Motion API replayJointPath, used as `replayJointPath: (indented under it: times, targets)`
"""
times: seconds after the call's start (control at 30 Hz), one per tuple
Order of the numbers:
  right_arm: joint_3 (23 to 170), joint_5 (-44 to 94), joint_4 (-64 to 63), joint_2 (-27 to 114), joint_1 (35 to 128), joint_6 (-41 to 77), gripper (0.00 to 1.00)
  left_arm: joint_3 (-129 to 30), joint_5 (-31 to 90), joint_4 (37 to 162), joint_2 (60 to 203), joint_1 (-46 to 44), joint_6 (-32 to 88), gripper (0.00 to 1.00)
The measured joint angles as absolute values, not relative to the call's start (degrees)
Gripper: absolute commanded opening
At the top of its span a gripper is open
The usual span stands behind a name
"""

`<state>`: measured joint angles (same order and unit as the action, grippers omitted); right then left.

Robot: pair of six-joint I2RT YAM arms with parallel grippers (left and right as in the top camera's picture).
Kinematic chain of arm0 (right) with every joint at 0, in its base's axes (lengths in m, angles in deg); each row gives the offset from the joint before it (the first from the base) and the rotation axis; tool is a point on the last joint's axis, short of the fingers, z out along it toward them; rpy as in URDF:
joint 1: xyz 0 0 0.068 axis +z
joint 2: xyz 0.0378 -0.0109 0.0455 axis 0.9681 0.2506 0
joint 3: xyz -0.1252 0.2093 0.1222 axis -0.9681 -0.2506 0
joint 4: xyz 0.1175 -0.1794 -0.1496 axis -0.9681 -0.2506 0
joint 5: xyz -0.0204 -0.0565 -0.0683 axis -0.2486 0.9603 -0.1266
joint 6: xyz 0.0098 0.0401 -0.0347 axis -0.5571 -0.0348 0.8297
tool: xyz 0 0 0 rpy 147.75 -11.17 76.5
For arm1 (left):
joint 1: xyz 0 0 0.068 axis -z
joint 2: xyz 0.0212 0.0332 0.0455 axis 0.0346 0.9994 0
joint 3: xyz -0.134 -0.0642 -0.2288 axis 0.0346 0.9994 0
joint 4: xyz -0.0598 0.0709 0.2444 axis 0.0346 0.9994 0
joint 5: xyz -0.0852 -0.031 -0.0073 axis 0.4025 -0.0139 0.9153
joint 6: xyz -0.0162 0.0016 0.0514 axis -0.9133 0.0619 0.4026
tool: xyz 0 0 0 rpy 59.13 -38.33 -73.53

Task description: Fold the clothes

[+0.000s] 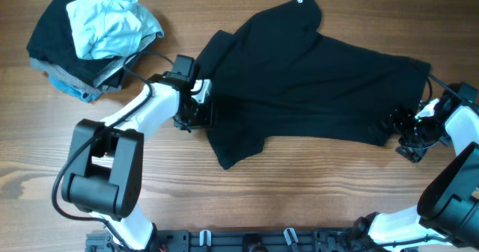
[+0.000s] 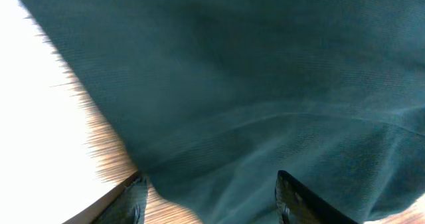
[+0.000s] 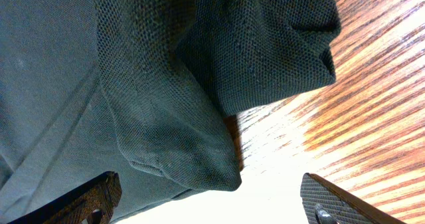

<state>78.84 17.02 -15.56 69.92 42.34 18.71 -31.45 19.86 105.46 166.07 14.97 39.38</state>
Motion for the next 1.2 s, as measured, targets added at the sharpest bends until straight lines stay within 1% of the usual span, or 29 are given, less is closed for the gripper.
replayJointPath:
  times: [0.03, 0.07, 0.1, 0.23, 0.33, 0.37, 0.43, 0.53, 0.57, 0.6, 0.63, 0.67, 0.7, 0.73, 0.77, 0.8, 0.83, 0.87, 0.93, 0.97, 1.0, 1.03, 1.1, 1.2]
  targets:
    - [78.8, 17.0, -15.6, 69.9, 42.3, 18.7, 0.92, -31.4, 19.8, 104.8, 166.2, 16.0, 39.5, 0.36]
    - [78.8, 17.0, -15.5, 69.9, 42.3, 18.7, 0.91, -31.5, 20.0, 104.1, 166.5, 17.7, 39.6, 0.17]
    - [78.8, 17.0, -15.5, 69.9, 42.3, 18.7, 0.92, -31.6, 20.1, 103.7, 166.9, 19.2, 39.7, 0.04]
    - [78.8, 17.0, -15.6, 69.9, 42.3, 18.7, 0.91, -31.5, 20.0, 106.0, 167.8, 21.0, 38.3, 0.04]
    - [78.8, 17.0, -15.6, 69.9, 42.3, 18.7, 0.90, -31.7, 15.7, 114.9, 167.1, 17.9, 35.2, 0.04]
    - [78.8, 17.0, -15.9, 69.9, 42.3, 18.7, 0.90, -31.0, 11.4, 119.5, 165.8, 13.8, 33.7, 0.04]
    - [78.8, 17.0, -16.9, 69.9, 42.3, 18.7, 0.91, -30.7, 6.0, 124.9, 161.4, 6.8, 32.5, 0.04]
    - [78.8, 17.8, -18.9, 69.9, 42.3, 18.7, 0.91, -30.6, 0.4, 131.3, 151.5, -2.8, 32.2, 0.04]
    - [78.8, 18.4, -19.3, 69.9, 42.3, 18.7, 0.88, -30.6, -0.5, 132.5, 148.8, -5.6, 32.1, 0.04]
    - [78.8, 18.6, -19.3, 69.9, 42.3, 18.7, 0.85, -30.6, -1.1, 132.9, 146.9, -7.6, 32.1, 0.09]
    - [78.8, 18.2, -19.3, 69.9, 42.3, 19.4, 0.84, -30.6, -1.2, 132.9, 145.6, -8.7, 32.0, 0.13]
    - [78.8, 16.2, -19.3, 69.9, 42.3, 21.3, 0.85, -30.6, -0.7, 132.8, 145.1, -9.0, 31.9, 0.29]
    - [78.8, 14.0, -19.3, 69.9, 42.7, 23.0, 0.90, -30.6, 0.3, 132.5, 145.0, -8.9, 31.6, 0.39]
    - [78.8, 12.1, -19.0, 69.9, 43.6, 24.6, 0.95, -30.6, 0.9, 132.3, 145.0, -8.6, 31.5, 0.39]
    - [78.6, 11.3, -16.2, 69.9, 45.6, 25.3, 0.97, -30.6, 1.3, 131.9, 145.0, -8.4, 31.4, 0.38]
    - [78.1, 10.7, -11.3, 69.9, 48.2, 25.8, 0.90, -30.6, 1.5, 131.7, 145.0, -8.2, 31.3, 0.36]
    - [77.5, 10.5, -6.6, 69.8, 51.1, 25.9, 0.76, -30.6, 1.7, 131.4, 145.0, -8.0, 31.4, 0.35]
    - [77.1, 10.7, -2.9, 69.8, 54.0, 25.3, 0.64, -30.6, 2.1, 131.0, 145.0, -7.6, 31.5, 0.34]
    - [76.5, 12.7, 3.5, 70.6, 57.6, 23.0, 0.35, -30.5, 3.9, 130.4, 145.0, -6.7, 32.8, 0.35]
    - [76.4, 13.4, 6.2, 72.0, 59.2, 21.6, 0.17, -30.5, 5.3, 130.1, 144.9, -5.2, 34.1, 0.35]
    - [76.3, 13.8, 7.6, 72.9, 60.0, 20.9, 0.07, -30.5, 6.1, 130.0, 144.9, -4.3, 34.6, 0.36]
    - [76.2, 14.1, 9.1, 73.9, 60.4, 20.3, 0.04, -30.5, 6.4, 130.0, 144.9, -3.4, 35.1, 0.36]
    - [76.2, 14.8, 13.2, 76.3, 60.7, 17.5, 0.04, -30.5, 6.8, 129.1, 144.9, -1.3, 35.8, 0.36]
    - [76.1, 16.5, 23.1, 77.8, 60.7, 16.1, 0.04, -30.5, 7.7, 126.4, 144.9, 1.1, 36.3, 0.37]
